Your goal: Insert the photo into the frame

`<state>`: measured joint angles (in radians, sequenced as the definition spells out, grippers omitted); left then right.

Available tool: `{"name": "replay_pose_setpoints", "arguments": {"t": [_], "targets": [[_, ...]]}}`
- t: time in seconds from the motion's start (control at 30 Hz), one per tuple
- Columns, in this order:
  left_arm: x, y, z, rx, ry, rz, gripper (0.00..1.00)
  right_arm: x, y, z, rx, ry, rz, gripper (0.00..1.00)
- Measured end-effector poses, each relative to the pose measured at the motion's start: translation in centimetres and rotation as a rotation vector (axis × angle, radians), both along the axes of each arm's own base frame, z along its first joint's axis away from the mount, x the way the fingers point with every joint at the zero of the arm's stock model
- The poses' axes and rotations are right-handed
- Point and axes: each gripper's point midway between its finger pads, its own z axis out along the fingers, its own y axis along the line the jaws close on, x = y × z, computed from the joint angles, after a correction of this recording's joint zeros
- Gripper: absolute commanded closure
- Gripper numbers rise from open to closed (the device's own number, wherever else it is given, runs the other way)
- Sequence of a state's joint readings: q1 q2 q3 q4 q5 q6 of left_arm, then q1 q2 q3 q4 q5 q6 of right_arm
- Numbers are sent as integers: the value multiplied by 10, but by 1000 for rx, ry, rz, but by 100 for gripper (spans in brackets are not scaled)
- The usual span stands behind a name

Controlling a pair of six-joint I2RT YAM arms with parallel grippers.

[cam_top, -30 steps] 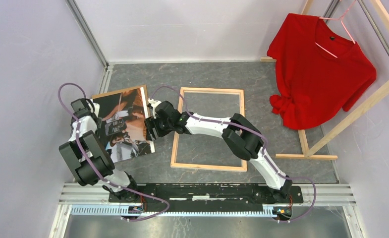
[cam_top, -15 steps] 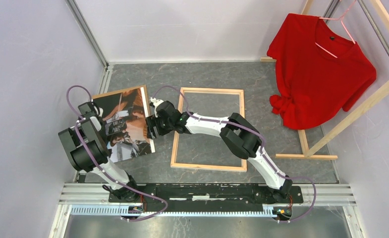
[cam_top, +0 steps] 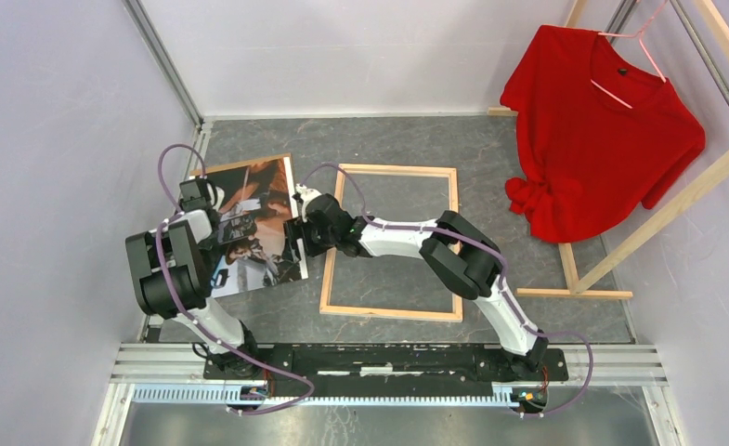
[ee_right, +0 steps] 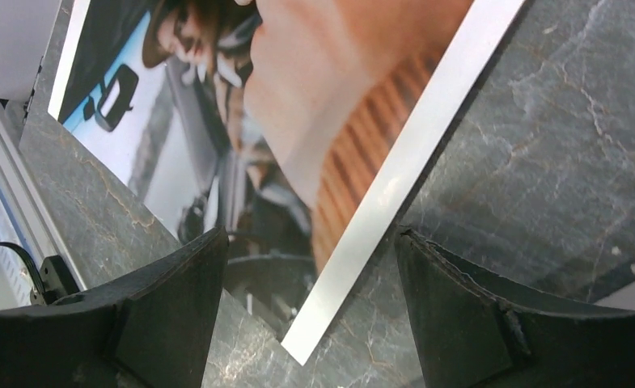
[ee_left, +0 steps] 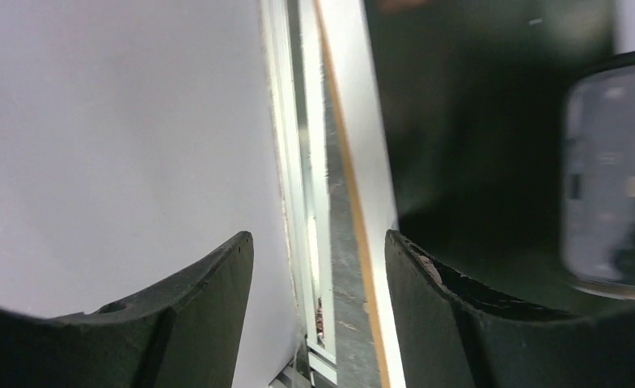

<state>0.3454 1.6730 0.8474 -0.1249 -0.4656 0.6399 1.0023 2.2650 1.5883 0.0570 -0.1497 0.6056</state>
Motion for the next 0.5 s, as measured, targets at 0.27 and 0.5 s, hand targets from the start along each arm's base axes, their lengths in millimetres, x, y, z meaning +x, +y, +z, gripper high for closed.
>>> {"name": "replay_pose_setpoints", "arguments": {"t": [0.27,0.5], "targets": [[6,-16,-2,-12,-7,-45,32,-13,-11,1,-7,55,-6,18],[3,-20,-2,-26,-15,-57,32,-38,-21,0,-42,167,5,20]]}}
